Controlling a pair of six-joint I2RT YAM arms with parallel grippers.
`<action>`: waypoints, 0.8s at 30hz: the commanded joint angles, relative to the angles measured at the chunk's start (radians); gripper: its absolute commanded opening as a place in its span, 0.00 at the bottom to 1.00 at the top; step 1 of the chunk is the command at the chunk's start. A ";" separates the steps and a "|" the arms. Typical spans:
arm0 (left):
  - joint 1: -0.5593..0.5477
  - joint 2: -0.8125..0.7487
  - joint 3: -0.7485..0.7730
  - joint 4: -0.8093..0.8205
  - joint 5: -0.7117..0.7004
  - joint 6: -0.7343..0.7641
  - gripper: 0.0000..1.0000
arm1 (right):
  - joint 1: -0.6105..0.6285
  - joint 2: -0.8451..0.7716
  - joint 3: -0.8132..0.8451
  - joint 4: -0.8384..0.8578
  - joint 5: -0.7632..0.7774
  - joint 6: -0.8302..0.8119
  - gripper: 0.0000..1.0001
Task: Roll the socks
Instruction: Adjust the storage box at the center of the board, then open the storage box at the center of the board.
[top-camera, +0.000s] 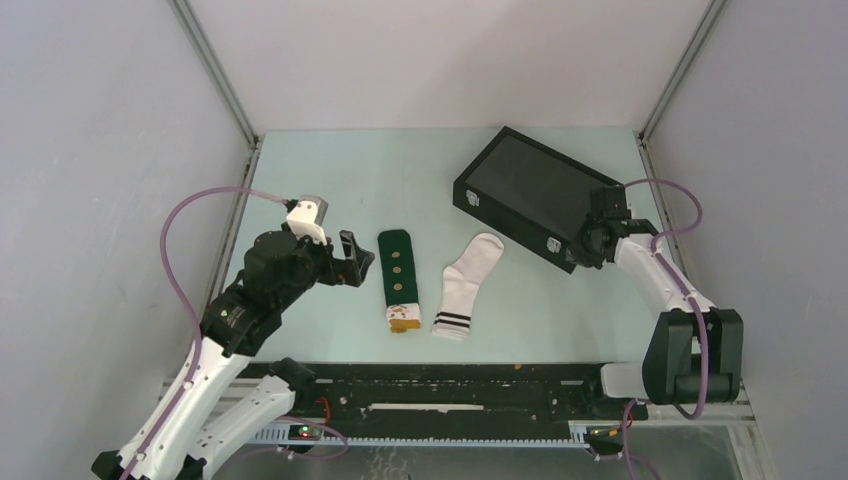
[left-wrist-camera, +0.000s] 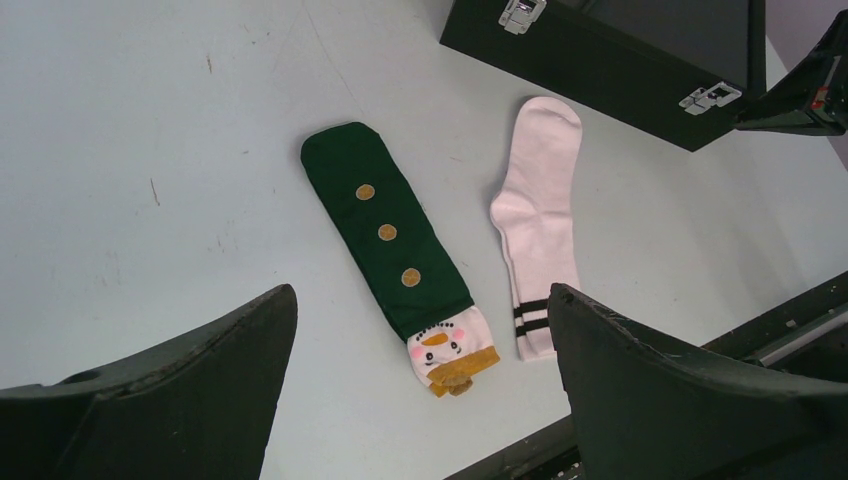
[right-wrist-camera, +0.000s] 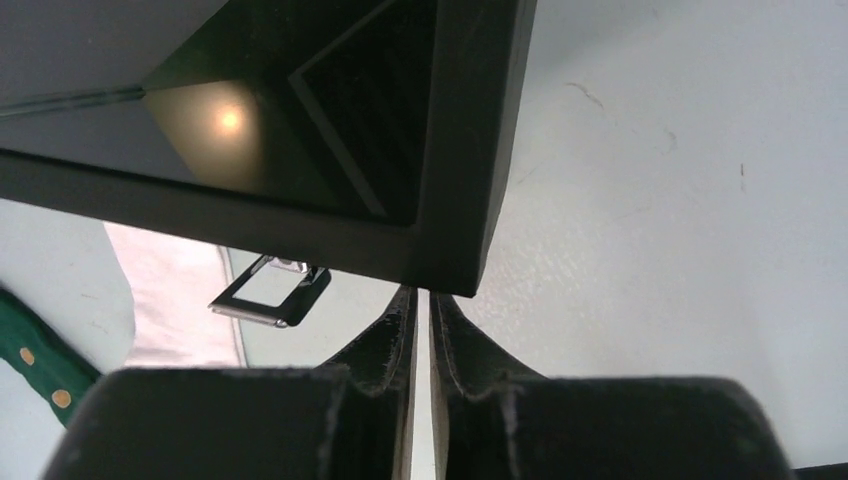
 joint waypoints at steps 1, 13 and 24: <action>-0.004 -0.007 0.012 0.011 0.001 0.002 1.00 | 0.028 -0.064 0.031 0.020 -0.021 -0.025 0.16; -0.004 0.006 0.024 0.015 0.017 0.015 1.00 | 0.127 -0.234 0.093 -0.066 -0.055 -0.184 0.32; -0.004 -0.001 0.020 0.018 0.033 0.032 1.00 | 0.189 -0.195 0.130 0.061 -0.071 -0.659 0.47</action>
